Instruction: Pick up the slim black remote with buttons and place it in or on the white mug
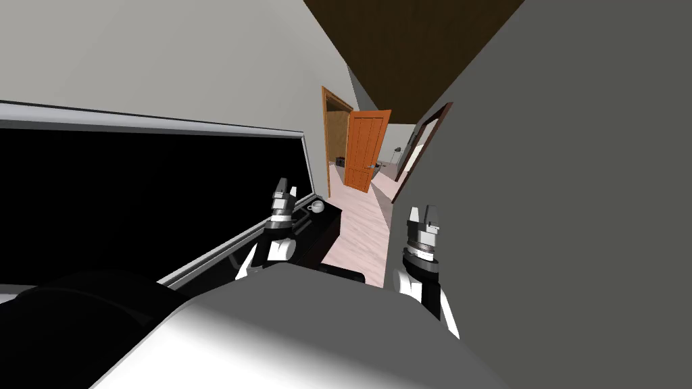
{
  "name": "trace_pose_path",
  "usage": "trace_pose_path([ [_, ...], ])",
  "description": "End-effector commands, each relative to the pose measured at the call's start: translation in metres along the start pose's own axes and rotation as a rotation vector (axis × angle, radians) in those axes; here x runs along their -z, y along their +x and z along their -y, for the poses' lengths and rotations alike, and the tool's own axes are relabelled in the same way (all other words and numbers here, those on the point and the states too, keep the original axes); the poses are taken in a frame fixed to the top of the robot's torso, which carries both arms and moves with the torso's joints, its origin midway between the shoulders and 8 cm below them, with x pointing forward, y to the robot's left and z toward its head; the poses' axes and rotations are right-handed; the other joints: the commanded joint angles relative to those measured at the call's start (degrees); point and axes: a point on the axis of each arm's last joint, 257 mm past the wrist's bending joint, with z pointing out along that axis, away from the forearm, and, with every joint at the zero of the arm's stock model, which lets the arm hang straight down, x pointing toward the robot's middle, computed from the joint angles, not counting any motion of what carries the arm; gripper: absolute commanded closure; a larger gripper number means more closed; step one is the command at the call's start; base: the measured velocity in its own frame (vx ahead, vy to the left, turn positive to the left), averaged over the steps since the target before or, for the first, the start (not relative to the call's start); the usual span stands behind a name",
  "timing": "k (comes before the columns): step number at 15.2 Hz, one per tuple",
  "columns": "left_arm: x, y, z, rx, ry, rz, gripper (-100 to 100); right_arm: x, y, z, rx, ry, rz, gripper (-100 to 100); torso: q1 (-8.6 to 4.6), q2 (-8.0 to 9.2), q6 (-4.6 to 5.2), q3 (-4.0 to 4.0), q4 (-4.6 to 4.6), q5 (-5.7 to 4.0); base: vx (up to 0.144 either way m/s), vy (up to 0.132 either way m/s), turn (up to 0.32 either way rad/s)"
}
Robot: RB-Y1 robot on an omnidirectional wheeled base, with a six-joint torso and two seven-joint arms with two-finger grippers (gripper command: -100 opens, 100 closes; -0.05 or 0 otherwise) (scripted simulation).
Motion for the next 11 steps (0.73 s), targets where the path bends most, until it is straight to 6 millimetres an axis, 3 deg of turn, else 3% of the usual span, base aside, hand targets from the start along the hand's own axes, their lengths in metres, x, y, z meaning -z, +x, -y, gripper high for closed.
trace_pose_path([
  [1,0.002,0.001,-0.015,-0.005,-0.036,-0.028,-100,0.0,0.0,0.0,0.0,0.0,0.0,0,0.0,0.0,0.0,0.0,0.0,0.0,0.016,-0.006,-0.028],
  [4,0.009,-0.001,-0.051,-0.005,-0.128,-0.063,-100,0.0,0.0,0.0,0.0,0.0,0.0,0,0.02,-0.16,0.01,-0.09,-0.03,0.01,0.049,-0.007,-0.054],
  [7,0.012,-0.004,-0.068,-0.003,-0.171,-0.072,-100,0.0,0.0,0.0,0.0,0.0,0.0,0,-0.01,-0.24,0.01,-0.14,-0.06,0.01,0.053,-0.01,-0.032],
  [8,0.017,-0.007,-0.086,0.0,-0.218,-0.078,-100,0.0,0.0,0.0,0.0,0.0,0.0,0,-0.02,-0.24,0.01,-0.14,-0.06,0.0,0.049,-0.015,-0.04],
  [9,0.017,-0.007,-0.086,0.0,-0.218,-0.078,-100,0.0,0.0,0.0,0.0,0.0,0.0,0,-0.02,-0.24,0.01,-0.14,-0.06,0.0,0.043,-0.011,-0.034],
  [10,0.023,-0.012,-0.105,0.005,-0.271,-0.082,-100,0.0,0.0,0.0,0.0,0.0,0.0,0,-0.02,-0.22,0.0,-0.13,-0.05,0.0,0.044,-0.008,-0.042],
  [11,0.023,-0.012,-0.105,0.005,-0.271,-0.082,-100,0.0,0.0,0.0,0.0,0.0,0.0,0,-0.03,-0.21,0.0,-0.13,-0.05,0.0,0.044,-0.007,-0.035],
])
